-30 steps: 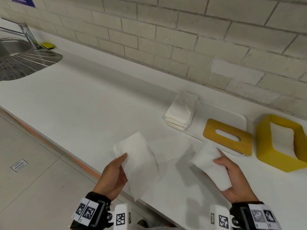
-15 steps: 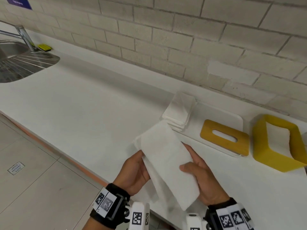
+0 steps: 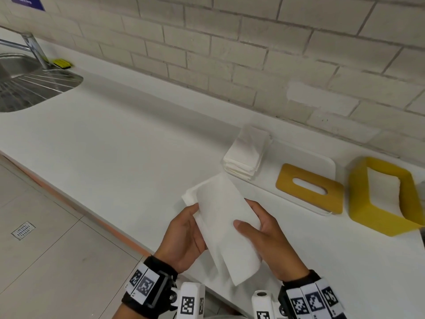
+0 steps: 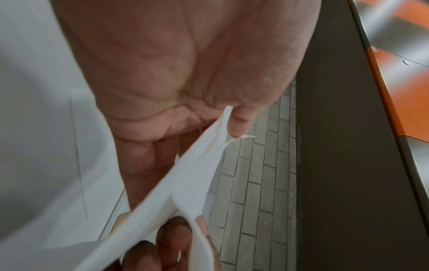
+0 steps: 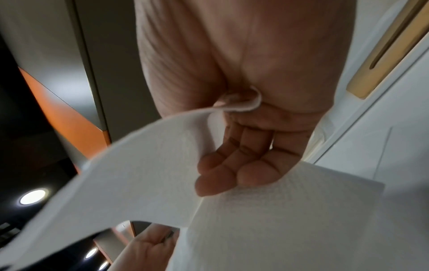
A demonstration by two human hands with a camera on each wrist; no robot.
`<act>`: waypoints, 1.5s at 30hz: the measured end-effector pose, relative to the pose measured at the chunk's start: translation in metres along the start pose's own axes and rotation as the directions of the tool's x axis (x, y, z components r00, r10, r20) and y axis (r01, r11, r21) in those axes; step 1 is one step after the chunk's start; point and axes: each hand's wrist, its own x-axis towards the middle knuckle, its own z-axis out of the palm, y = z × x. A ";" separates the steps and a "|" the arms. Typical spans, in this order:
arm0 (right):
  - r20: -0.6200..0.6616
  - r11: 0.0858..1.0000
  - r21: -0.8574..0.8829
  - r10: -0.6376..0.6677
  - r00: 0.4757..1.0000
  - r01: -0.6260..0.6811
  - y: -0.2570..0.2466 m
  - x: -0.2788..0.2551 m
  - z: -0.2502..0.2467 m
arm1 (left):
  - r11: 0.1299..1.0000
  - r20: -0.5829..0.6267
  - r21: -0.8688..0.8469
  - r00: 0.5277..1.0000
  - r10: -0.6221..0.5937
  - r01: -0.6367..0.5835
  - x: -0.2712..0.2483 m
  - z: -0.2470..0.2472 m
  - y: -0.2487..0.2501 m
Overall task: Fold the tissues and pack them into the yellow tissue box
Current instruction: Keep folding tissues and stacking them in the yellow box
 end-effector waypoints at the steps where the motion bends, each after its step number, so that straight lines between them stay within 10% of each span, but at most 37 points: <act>1: -0.001 1.000 -0.002 -0.002 1.000 0.002 0.000 0.000 0.000 | 1.000 0.017 -0.012 1.000 0.001 -0.001 0.000 0.000 0.000; 11: 0.117 0.997 -0.059 0.054 0.992 -0.048 0.006 0.009 0.000 | 0.968 -0.101 0.249 0.993 0.060 -0.034 0.006 0.000 -0.014; 17: -0.412 0.835 -0.434 0.151 0.898 -0.340 0.051 0.083 -0.039 | 0.968 -0.234 0.247 0.968 0.091 -0.032 -0.001 -0.016 -0.007; 22: -0.448 0.605 -0.636 0.215 0.868 -0.478 0.064 0.119 -0.040 | 0.971 -0.297 0.232 0.946 0.132 -0.063 -0.006 -0.026 -0.004; 26: -0.405 0.715 -0.584 0.153 0.902 -0.384 0.073 0.126 -0.043 | 0.965 -0.319 0.246 0.932 0.171 -0.093 -0.008 -0.032 0.001; 31: -0.419 0.996 -0.066 0.032 0.907 -0.065 0.056 0.107 -0.062 | 0.954 -0.323 0.268 0.921 0.220 -0.134 -0.007 -0.036 0.010; 36: -0.217 0.966 0.067 -0.229 0.949 0.249 -0.018 0.052 -0.070 | 0.954 -0.293 0.265 0.932 0.215 -0.137 0.000 -0.026 0.017; 40: 0.150 0.947 0.193 -0.286 0.946 0.256 -0.073 0.012 -0.069 | 0.974 -0.201 0.211 0.972 0.122 -0.079 0.004 -0.008 0.019; 45: 0.185 0.972 0.121 -0.220 0.958 0.200 -0.078 0.009 -0.057 | 0.964 -0.094 0.264 0.995 0.039 -0.013 0.008 0.013 0.011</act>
